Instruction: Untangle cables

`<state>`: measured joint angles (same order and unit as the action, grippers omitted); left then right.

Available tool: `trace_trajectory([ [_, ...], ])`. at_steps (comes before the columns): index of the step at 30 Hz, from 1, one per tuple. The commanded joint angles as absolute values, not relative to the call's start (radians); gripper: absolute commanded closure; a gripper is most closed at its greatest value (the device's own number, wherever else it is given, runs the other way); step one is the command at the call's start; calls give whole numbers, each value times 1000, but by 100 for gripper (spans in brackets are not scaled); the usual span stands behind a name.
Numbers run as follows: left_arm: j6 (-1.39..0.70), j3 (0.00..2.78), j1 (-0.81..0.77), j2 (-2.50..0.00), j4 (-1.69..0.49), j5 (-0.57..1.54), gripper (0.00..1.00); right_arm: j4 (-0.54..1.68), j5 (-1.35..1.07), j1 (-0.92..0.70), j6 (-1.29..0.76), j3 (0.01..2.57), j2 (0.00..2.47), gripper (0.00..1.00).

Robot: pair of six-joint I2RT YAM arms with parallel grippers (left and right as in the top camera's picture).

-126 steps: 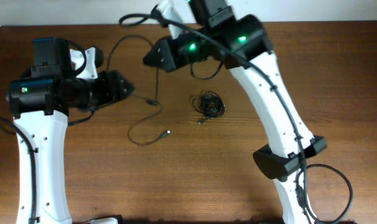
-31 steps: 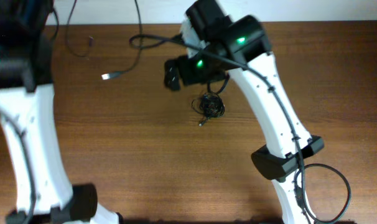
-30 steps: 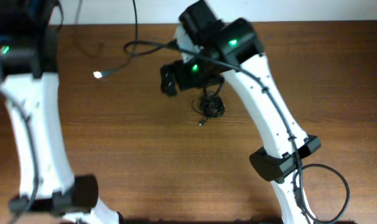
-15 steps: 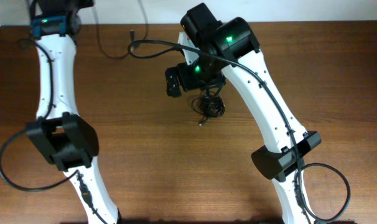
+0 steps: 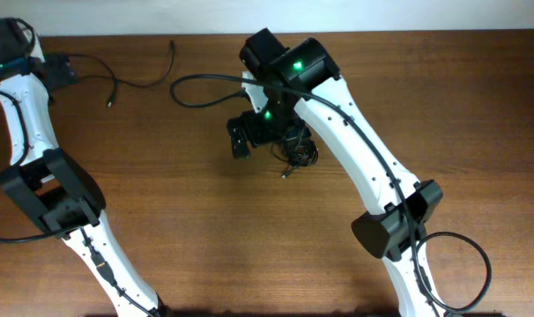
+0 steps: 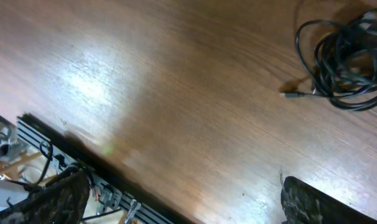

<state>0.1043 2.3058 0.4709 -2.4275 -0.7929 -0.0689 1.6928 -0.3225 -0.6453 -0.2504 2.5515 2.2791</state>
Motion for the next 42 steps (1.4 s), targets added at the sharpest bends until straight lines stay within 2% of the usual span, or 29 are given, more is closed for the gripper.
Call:
trace_trajectory([
  [1, 118, 2310, 457, -2429, -854, 228, 1, 1699, -333, -674, -239, 2539, 2279, 2],
  [3, 118, 2310, 430, -2429, -905, 319, 1, 1699, -333, -675, -239, 2539, 2279, 2],
  [10, 117, 2330, 300, -2425, -1091, 319, 1, 1699, -326, -651, -233, 2540, 2242, 2],
  [12, 22, 2372, 278, -2414, -1146, 321, 1, 1699, -320, -601, -232, 2540, 2172, 2],
  [13, -34, 2399, 267, -2400, -1193, 381, 1, 1699, -294, -562, -232, 2540, 2121, 2],
  [16, -27, 2419, 218, -2331, -1300, 738, 1, 1699, -249, -446, -231, 2539, 1978, 2],
  [18, 27, 2419, 163, -2278, -1396, 765, 1, 1699, -234, -384, -189, 2527, 1904, 2],
  [22, 96, 2419, 34, -2154, -1541, 731, 1, 1699, -197, -311, -187, 2393, 1797, 2],
  [26, 96, 2418, -46, -1971, -1688, 593, 1, 1699, -197, -262, -187, 2110, 1688, 2],
  [28, 93, 2405, -70, -1889, -1688, 562, 1, 1699, -197, -250, -187, 2041, 1681, 2],
  [32, 7, 2366, -132, -1714, -1688, 371, 1, 1679, -200, -248, -191, 1917, 1686, 2],
  [37, 7, 2056, -144, -1503, -1688, 360, 1, 1597, -252, -248, -191, 1804, 1691, 2],
  [42, -39, 1730, -143, -1392, -1593, 340, 1, 1449, -451, -252, -199, 1772, 1691, 1],
])
